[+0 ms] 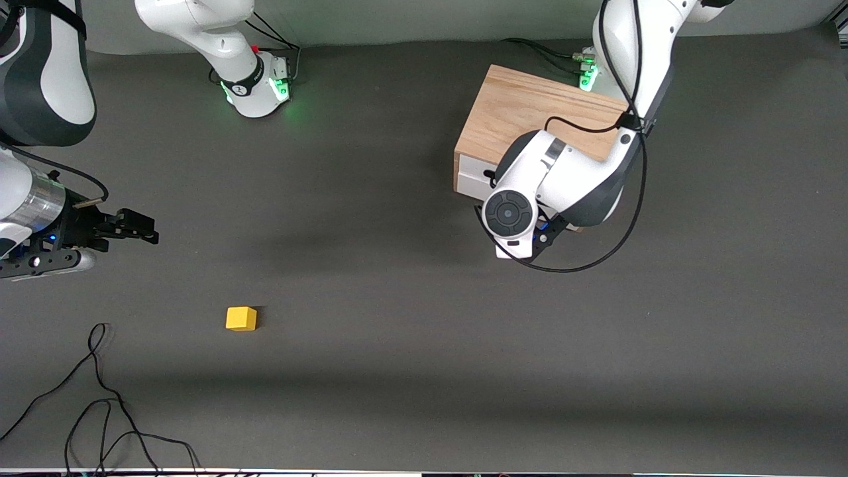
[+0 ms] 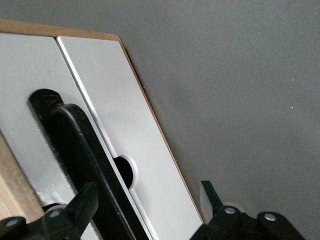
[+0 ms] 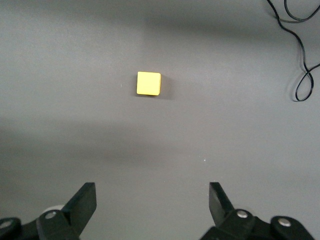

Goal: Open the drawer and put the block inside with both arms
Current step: 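Pull the drawer handle outward with the left gripper to open the drawer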

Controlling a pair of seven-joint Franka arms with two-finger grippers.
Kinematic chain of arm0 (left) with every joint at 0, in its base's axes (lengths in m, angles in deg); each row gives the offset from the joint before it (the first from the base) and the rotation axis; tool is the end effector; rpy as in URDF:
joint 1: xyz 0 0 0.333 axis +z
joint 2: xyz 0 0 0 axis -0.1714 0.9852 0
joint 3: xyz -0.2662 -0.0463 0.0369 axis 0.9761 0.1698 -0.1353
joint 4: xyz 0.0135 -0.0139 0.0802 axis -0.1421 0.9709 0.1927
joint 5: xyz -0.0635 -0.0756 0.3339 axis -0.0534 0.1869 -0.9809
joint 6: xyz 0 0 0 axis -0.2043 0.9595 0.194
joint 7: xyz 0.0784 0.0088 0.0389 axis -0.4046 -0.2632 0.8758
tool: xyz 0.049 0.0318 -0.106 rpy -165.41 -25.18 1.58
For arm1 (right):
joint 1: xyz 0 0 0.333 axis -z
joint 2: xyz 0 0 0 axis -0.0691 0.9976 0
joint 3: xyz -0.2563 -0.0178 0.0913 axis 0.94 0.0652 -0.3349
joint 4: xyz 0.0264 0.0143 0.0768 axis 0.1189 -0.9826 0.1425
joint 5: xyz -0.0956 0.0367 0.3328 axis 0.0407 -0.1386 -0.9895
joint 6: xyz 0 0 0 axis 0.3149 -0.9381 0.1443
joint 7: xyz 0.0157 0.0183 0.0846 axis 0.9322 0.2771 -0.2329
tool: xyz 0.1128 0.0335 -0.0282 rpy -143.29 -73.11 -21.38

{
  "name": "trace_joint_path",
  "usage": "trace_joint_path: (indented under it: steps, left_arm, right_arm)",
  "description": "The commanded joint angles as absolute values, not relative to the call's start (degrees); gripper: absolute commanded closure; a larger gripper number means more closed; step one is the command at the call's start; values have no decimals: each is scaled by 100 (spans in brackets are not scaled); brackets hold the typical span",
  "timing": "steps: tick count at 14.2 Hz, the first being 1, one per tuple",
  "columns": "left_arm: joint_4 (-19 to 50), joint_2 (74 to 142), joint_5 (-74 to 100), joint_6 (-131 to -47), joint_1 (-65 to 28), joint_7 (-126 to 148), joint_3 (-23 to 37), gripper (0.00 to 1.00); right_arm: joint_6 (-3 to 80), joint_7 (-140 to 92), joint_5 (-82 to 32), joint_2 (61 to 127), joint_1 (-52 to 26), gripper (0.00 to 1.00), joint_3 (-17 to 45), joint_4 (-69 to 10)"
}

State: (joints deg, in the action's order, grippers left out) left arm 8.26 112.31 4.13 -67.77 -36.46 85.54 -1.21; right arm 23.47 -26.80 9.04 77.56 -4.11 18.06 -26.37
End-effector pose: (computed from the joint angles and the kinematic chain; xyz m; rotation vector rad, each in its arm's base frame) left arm 0.4569 -0.3305 0.2754 -2.5590 -1.0541 0.4528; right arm 0.5468 -0.0043 0.4781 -3.1111 -0.1699 0.0537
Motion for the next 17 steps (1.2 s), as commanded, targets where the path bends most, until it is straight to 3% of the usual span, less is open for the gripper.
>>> trace_joint_path:
  steps: [1,8,14,15,17]
  left_arm:
    - [1207,11017,318,-7001,-3773,8580,-208,8]
    - [1559,10850,309,-7125,-3843,8553,-208,9]
    - [1551,10920,309,-7257,-3834,8650,-216,94]
    - [1542,10894,318,-7239,-3817,8650,-216,100]
    - [1472,10824,318,-7143,-3790,8676,-216,100]
  right_arm:
    - [2393,-2866,793,7720,-403,0,1845,-2641]
    - [2384,-2910,793,7711,-403,0,1837,-2641]
    - [2384,-2910,793,7711,-403,0,1846,-2641]
    - [2384,-2910,793,7711,-403,0,1846,-2641]
    - [2393,-2910,793,7720,-403,0,1854,-2641]
